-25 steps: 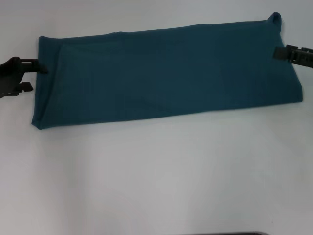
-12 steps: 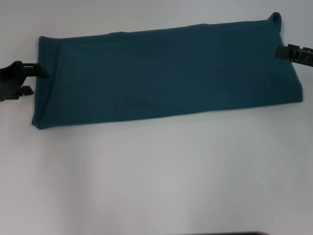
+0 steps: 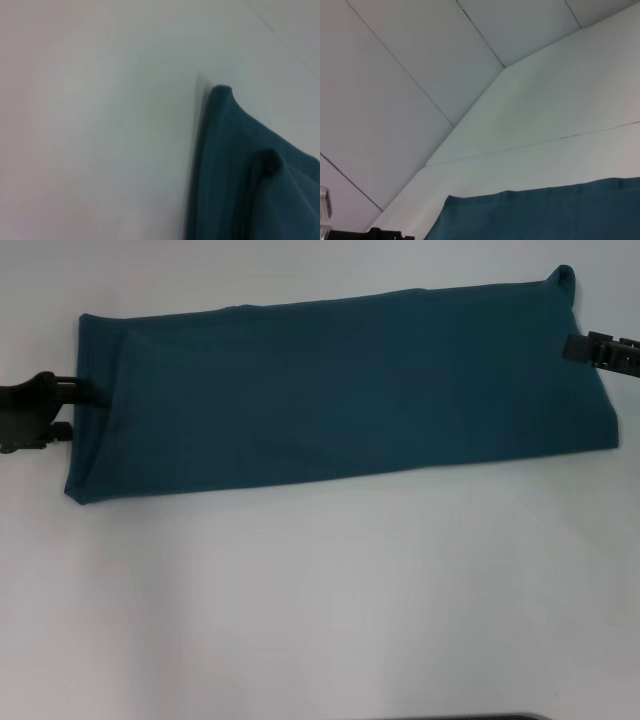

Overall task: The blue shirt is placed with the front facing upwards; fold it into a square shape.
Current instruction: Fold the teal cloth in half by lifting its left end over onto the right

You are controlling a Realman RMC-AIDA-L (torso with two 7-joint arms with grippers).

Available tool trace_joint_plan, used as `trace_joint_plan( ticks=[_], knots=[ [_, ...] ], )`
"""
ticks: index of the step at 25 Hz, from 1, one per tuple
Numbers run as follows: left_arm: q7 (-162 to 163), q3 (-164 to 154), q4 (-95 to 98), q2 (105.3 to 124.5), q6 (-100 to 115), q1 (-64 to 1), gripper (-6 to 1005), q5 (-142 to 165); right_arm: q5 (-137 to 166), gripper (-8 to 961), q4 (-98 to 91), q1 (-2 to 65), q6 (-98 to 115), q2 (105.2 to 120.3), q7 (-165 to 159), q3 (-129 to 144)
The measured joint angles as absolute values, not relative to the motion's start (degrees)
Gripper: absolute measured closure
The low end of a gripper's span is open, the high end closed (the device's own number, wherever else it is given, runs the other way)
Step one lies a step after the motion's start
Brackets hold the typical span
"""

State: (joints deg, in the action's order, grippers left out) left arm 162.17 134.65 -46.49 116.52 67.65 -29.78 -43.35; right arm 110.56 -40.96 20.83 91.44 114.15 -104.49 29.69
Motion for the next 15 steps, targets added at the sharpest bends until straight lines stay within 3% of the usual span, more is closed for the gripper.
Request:
trace_joint_plan(
  ticks=[15],
  knots=[
    [162.1,134.7,-46.3,117.03,74.4,-33.3,297,-42.6,110.5,126,-41.0,20.6,91.6,114.17,-104.5,29.7]
  ],
)
